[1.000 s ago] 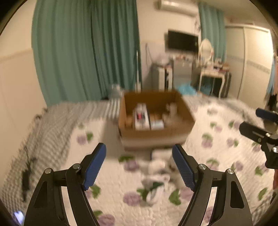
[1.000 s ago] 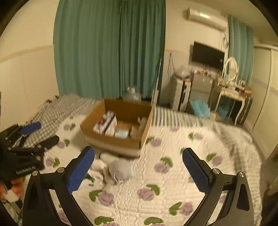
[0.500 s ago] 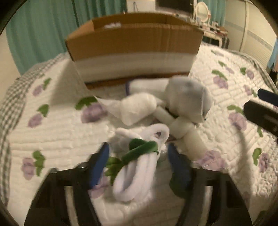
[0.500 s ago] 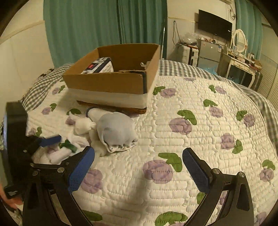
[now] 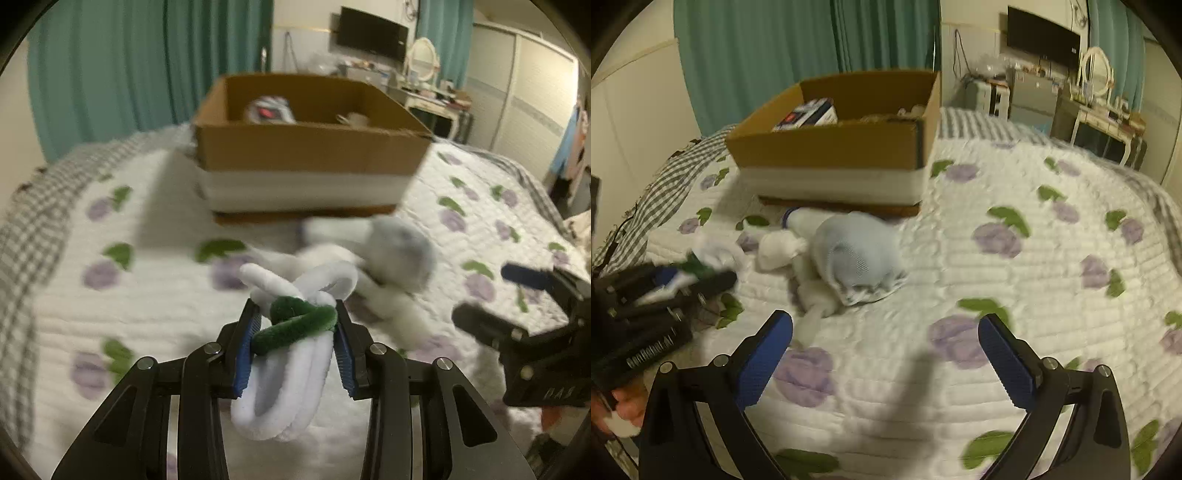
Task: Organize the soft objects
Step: 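Grasp the white pipe-cleaner toy with the left gripper, then grasp the white plush figure with the right gripper, then carry both toys into the box and open both grippers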
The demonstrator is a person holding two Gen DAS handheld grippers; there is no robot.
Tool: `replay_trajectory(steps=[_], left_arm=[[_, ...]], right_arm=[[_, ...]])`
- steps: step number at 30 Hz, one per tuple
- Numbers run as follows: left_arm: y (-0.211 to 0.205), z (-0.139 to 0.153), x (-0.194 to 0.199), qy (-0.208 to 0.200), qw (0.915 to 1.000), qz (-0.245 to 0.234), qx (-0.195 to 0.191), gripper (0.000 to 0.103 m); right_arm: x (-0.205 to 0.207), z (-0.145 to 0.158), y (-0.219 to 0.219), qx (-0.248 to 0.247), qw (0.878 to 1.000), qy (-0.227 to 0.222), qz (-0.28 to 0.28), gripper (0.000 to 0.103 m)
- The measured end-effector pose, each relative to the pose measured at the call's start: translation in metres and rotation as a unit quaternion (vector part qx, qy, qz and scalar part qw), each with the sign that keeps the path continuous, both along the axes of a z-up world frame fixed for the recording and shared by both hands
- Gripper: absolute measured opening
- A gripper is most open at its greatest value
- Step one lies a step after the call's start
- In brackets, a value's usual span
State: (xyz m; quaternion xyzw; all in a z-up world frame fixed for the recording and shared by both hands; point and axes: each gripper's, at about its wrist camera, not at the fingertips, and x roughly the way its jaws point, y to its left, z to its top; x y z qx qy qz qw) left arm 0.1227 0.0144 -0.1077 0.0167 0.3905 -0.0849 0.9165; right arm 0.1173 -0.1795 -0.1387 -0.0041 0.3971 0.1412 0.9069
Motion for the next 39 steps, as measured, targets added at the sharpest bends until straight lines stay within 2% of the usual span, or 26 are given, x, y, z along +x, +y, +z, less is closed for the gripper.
replay_trajectory(steps=[4,6,9,14,16,18,19,23,32,39], left_arm=[[0.020,0.000,0.010,-0.006,0.9997,0.024,0.007,0.037],[0.030,-0.005,0.015,0.000,0.9995,0.032,-0.003,0.037],[0.036,-0.012,0.022,0.011,0.9992,0.037,-0.009,0.037],[0.040,-0.023,0.028,0.028,0.9987,0.038,-0.020,0.037],[0.041,-0.026,0.030,0.032,0.9985,0.037,-0.025,0.037],[0.042,-0.027,0.030,0.034,0.9984,0.035,-0.029,0.037],[0.043,-0.028,0.031,0.036,0.9982,0.034,-0.033,0.037],[0.045,-0.026,0.030,0.030,0.9982,0.031,-0.041,0.037],[0.040,-0.013,0.018,0.013,0.9990,0.024,-0.034,0.037],[0.022,0.023,-0.004,-0.019,0.9997,0.000,-0.018,0.037]], right_arm=[[0.006,-0.015,0.021,0.016,0.999,0.041,0.004,0.092],[0.009,-0.022,0.034,0.010,0.998,0.055,0.008,0.085],[0.016,-0.029,0.055,0.000,0.998,0.065,0.014,0.083],[0.037,-0.038,0.075,-0.009,0.997,0.076,-0.013,0.063],[0.043,-0.042,0.077,-0.009,0.996,0.081,-0.029,0.046],[0.047,-0.046,0.075,-0.009,0.995,0.085,-0.042,0.042],[0.047,-0.047,0.074,-0.007,0.996,0.084,-0.043,0.035],[0.040,-0.045,0.075,-0.005,0.997,0.074,-0.031,0.034],[0.009,-0.027,0.069,0.008,0.998,0.054,-0.022,0.033],[-0.020,0.010,0.056,0.026,0.999,0.014,-0.022,0.033]])
